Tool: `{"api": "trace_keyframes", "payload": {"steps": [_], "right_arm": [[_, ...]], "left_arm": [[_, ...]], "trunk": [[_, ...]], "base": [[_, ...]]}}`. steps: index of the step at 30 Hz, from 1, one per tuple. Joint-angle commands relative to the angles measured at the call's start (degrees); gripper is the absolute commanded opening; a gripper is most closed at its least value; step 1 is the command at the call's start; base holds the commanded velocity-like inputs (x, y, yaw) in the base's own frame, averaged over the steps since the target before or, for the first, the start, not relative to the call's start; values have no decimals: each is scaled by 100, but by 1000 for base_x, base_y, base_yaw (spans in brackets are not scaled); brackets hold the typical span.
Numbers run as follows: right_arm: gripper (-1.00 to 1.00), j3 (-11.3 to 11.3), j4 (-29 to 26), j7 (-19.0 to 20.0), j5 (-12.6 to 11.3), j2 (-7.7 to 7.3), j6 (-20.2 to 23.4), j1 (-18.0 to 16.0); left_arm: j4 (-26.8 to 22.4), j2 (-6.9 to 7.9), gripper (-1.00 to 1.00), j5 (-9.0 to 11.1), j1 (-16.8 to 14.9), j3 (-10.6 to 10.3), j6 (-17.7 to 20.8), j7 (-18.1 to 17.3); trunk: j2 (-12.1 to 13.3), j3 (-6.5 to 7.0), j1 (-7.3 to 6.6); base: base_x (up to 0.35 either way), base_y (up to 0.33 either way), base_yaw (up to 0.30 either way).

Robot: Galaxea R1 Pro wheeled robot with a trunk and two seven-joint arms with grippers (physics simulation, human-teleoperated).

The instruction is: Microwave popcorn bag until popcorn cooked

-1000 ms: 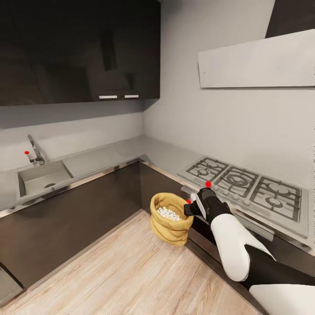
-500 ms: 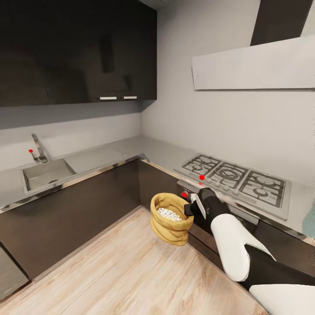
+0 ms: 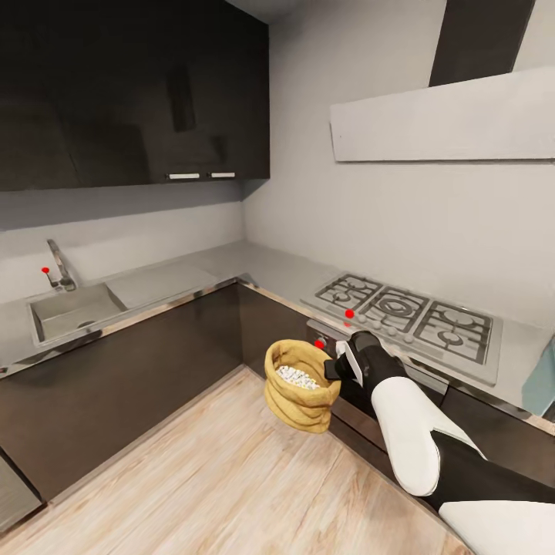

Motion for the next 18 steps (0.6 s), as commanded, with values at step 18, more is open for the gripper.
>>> {"api": "trace_keyframes", "payload": {"steps": [18], "right_arm": [[-100,-42,-11,19,65,-90,9,3]], "left_arm": [[-6,-8,100,36,4,37,17,-2]], "trunk": [[-7,-8,1]], "base": [[-295,86,-21]]}}
